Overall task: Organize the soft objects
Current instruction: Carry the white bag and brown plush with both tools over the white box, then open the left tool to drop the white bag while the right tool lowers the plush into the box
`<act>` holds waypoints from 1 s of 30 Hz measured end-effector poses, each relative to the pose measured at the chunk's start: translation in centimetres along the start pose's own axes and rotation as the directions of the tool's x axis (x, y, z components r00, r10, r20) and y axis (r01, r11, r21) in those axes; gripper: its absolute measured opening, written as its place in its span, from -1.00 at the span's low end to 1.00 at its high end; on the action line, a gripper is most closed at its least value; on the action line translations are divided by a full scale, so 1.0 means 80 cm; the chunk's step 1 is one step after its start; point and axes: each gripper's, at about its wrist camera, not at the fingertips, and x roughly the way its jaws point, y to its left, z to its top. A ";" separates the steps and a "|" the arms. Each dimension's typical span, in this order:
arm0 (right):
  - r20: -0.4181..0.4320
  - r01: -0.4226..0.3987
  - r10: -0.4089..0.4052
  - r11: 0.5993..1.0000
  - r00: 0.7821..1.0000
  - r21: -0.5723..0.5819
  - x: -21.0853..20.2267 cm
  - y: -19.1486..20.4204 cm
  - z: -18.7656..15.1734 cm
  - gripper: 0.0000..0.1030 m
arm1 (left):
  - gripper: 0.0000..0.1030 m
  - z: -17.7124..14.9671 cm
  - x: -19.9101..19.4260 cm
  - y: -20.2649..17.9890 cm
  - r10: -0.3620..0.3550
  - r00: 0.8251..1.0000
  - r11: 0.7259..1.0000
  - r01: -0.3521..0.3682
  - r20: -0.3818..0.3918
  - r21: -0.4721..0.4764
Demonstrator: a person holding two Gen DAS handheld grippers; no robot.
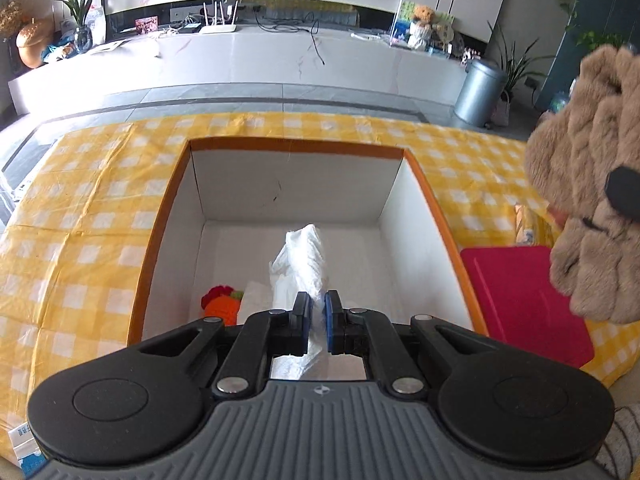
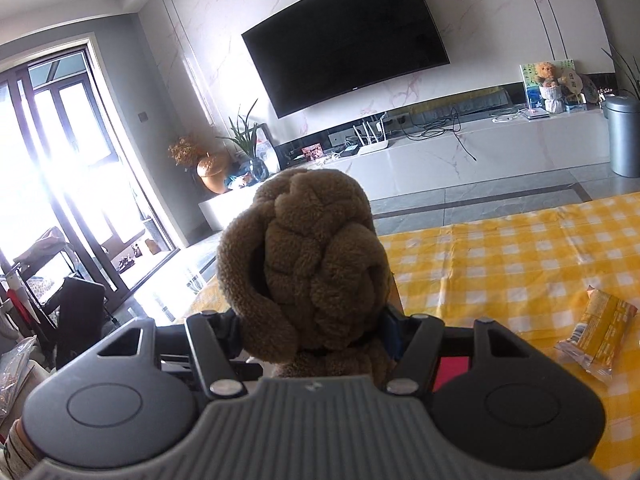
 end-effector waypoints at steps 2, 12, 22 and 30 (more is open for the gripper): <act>-0.016 -0.001 0.001 1.000 1.000 -0.002 0.007 0.003 0.003 0.21 | -0.78 -0.009 0.009 -0.009 0.030 0.999 0.999 -0.029 -0.031 0.036; -0.108 -0.048 0.044 0.998 0.993 -0.034 0.047 0.039 0.010 0.21 | 0.46 -0.030 -0.021 0.001 -0.066 0.998 0.997 0.065 0.025 0.040; -0.195 0.122 -0.149 0.982 0.969 -0.146 0.108 0.075 0.013 0.20 | 0.62 -0.009 -0.104 0.039 0.005 0.961 1.000 0.004 0.275 -0.031; -0.283 0.183 -0.235 0.963 0.930 -0.197 0.166 0.095 0.009 0.19 | 0.62 -0.009 -0.111 0.067 0.083 0.940 0.996 -0.067 0.332 -0.059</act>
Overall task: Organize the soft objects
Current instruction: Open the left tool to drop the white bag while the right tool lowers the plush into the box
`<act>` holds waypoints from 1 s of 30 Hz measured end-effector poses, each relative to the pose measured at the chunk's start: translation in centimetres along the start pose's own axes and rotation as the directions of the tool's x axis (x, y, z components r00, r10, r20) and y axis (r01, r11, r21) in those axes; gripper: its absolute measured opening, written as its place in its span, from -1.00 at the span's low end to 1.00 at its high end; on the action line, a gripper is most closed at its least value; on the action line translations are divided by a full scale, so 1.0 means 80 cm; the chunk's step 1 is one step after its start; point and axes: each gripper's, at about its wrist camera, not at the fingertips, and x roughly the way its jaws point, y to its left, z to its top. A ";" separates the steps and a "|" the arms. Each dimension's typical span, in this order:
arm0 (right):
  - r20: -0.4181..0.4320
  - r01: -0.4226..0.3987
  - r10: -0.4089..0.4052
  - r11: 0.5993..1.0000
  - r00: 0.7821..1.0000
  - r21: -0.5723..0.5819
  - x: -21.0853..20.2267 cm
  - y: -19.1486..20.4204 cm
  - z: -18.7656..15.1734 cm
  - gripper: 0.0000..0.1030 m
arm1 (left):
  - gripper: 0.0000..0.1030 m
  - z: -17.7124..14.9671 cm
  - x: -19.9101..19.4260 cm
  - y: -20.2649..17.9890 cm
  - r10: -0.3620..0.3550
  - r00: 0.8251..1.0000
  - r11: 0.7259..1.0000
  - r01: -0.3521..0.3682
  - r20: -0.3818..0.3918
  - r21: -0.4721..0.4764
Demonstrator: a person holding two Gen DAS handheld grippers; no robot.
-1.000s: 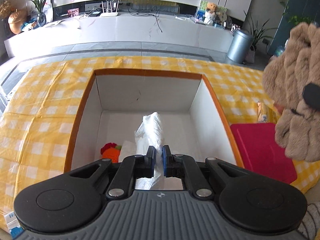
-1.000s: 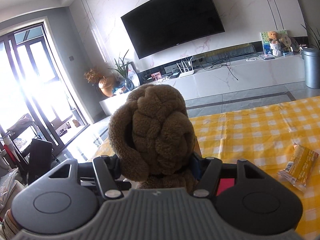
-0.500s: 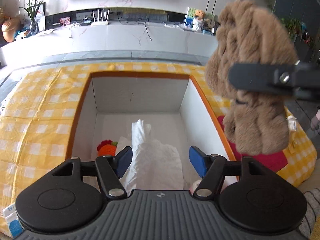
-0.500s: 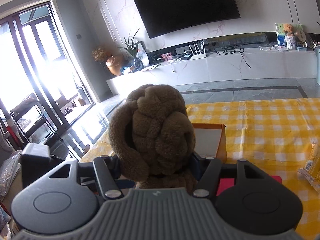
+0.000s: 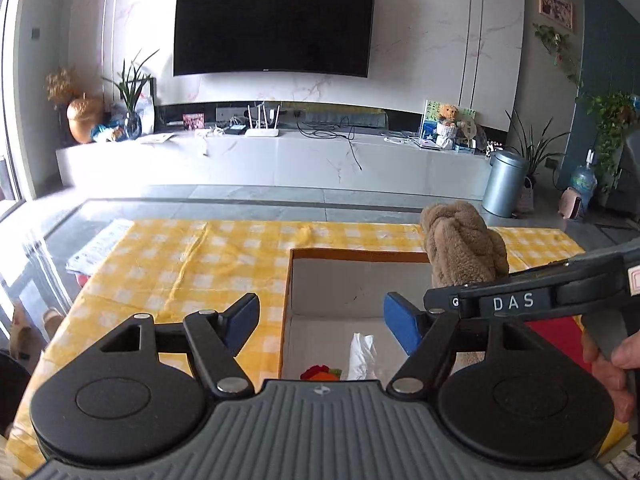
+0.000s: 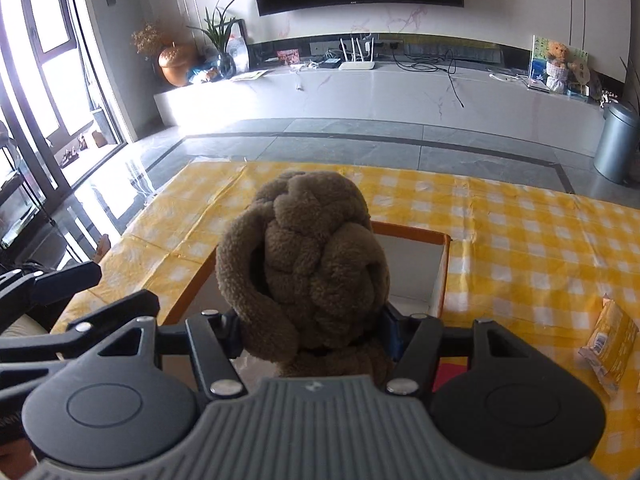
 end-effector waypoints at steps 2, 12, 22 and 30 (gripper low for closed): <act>-0.017 0.042 -0.042 0.999 0.999 -0.011 0.010 0.002 0.000 0.19 | 0.62 0.001 0.003 0.018 -0.010 1.000 0.998 0.011 0.023 -0.054; -0.203 0.191 -0.236 0.957 0.950 -0.217 0.093 0.022 -0.017 0.19 | 0.62 -0.002 0.019 0.070 0.010 1.000 0.981 -0.008 0.008 -0.194; -0.273 0.290 -0.422 0.863 0.864 -0.414 0.149 0.048 -0.039 0.18 | 0.62 -0.008 0.021 0.059 -0.019 0.999 0.984 0.014 -0.027 -0.177; -0.237 0.290 -0.470 0.794 0.850 -0.534 0.141 0.058 -0.061 0.71 | 0.62 -0.009 0.020 0.061 0.052 0.998 0.981 -0.055 -0.017 -0.188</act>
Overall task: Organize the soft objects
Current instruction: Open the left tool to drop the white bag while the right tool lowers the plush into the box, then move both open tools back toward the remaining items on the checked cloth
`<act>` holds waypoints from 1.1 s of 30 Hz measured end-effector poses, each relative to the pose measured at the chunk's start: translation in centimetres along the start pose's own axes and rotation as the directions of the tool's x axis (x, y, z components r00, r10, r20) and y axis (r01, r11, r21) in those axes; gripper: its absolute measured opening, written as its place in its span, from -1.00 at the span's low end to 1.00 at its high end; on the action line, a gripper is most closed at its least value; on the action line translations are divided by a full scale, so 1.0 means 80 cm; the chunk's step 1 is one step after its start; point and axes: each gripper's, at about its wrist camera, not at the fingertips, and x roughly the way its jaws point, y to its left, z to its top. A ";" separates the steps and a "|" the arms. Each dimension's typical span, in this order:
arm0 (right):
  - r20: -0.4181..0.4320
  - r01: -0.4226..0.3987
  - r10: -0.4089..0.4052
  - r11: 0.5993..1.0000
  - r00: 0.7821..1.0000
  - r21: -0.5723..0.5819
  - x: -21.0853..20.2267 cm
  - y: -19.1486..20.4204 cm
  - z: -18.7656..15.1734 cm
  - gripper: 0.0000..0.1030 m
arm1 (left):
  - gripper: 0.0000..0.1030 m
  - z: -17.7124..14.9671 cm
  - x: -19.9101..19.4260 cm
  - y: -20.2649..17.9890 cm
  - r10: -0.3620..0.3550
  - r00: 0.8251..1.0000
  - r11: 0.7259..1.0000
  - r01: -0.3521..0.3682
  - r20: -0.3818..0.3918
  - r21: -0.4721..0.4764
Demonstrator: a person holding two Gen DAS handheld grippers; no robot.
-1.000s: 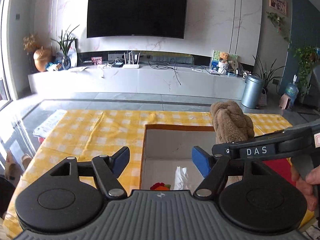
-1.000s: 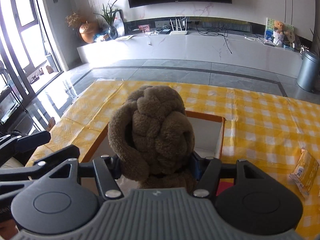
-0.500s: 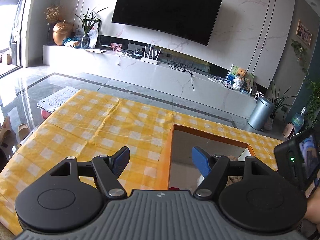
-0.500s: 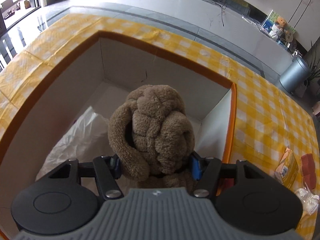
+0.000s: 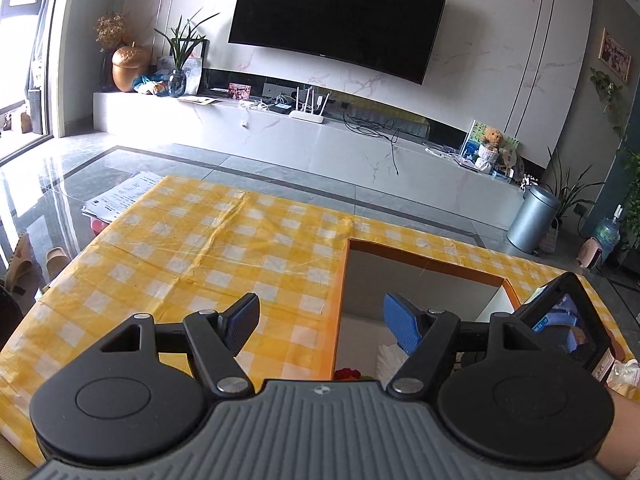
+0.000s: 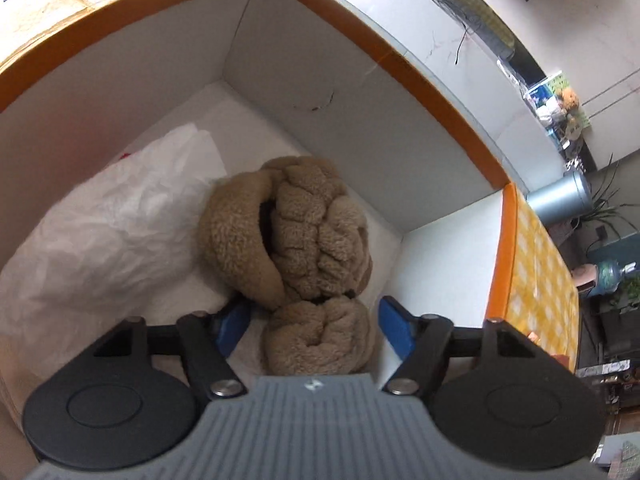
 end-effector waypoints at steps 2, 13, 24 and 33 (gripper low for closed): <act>0.067 0.049 -0.048 0.999 0.997 -0.011 -0.015 -0.003 -0.003 0.95 | 0.62 0.003 -0.001 0.004 0.000 1.000 1.000 0.000 0.000 -0.014; 0.347 -0.101 0.041 0.983 0.937 0.155 -0.087 -0.075 -0.016 0.95 | 0.62 0.007 -0.003 0.012 -0.030 0.999 0.999 0.031 0.011 -0.045; 0.457 -0.145 0.004 0.951 0.889 0.273 -0.121 -0.155 -0.049 0.95 | 0.62 0.003 -0.021 -0.032 -0.099 0.994 0.994 0.097 0.037 0.058; 0.463 0.039 -0.254 0.905 0.849 0.423 -0.146 -0.223 -0.122 0.95 | 0.63 -0.007 -0.034 -0.074 -0.164 0.986 0.978 0.159 0.026 0.132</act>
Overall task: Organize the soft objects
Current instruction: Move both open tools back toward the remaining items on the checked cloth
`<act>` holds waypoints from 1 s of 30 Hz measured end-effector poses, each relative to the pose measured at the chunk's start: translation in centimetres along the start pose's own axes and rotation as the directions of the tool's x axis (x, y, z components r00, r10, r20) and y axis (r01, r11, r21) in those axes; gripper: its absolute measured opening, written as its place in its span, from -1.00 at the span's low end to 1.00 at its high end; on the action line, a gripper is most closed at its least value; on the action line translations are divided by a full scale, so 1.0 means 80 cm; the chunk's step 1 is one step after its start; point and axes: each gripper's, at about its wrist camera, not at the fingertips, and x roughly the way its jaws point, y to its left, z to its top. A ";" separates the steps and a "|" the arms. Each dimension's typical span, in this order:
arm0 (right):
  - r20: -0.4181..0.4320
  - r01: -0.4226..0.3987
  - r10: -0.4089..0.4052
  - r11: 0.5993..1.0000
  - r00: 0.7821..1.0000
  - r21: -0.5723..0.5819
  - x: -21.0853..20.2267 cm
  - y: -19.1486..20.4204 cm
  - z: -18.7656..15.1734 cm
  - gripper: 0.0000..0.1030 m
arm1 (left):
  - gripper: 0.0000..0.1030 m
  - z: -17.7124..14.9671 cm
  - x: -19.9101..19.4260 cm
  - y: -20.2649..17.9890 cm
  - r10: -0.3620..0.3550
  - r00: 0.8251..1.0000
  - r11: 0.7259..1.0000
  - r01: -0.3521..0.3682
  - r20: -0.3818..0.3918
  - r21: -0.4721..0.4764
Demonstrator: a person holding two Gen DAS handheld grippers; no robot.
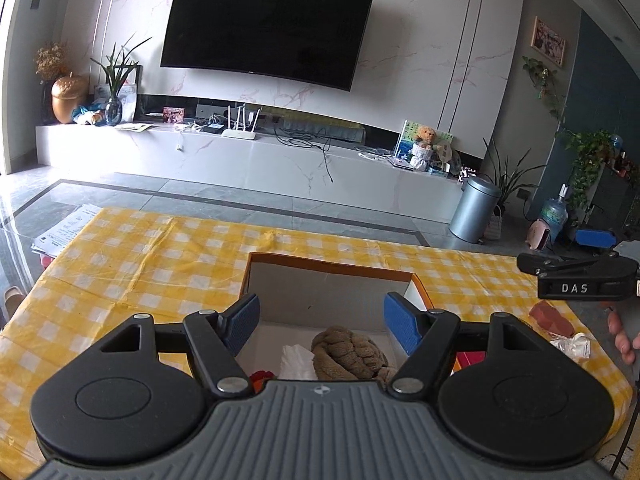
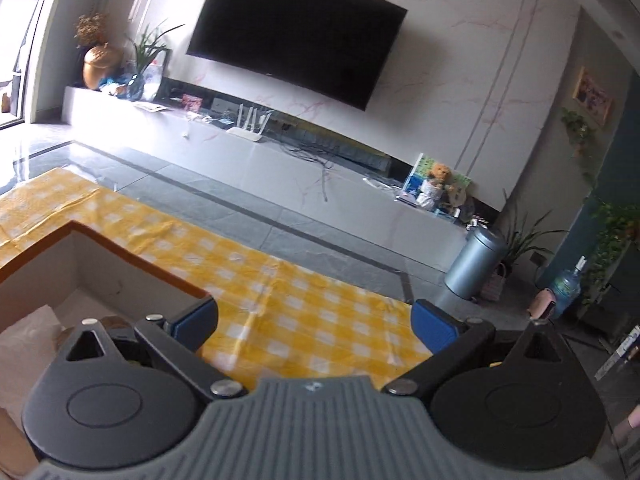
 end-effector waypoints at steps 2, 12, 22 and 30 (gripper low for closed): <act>0.028 0.030 -0.032 0.996 0.999 0.085 -0.007 -0.029 -0.004 0.95 | 0.63 -0.003 0.000 -0.009 -0.009 1.000 1.000 0.009 -0.003 0.024; 0.022 0.159 -0.174 0.939 0.985 0.305 0.003 -0.114 -0.033 0.95 | 0.62 -0.027 0.021 -0.046 -0.032 0.991 0.993 0.046 -0.131 0.106; 0.034 0.206 -0.237 0.899 0.971 0.386 0.008 -0.152 -0.089 0.95 | 0.63 -0.045 0.005 -0.107 -0.038 0.988 0.976 0.068 -0.148 0.205; 0.003 0.292 -0.318 0.875 0.948 0.386 0.003 -0.196 -0.123 0.95 | 0.63 -0.051 0.014 -0.177 -0.062 0.967 0.973 0.114 -0.245 0.203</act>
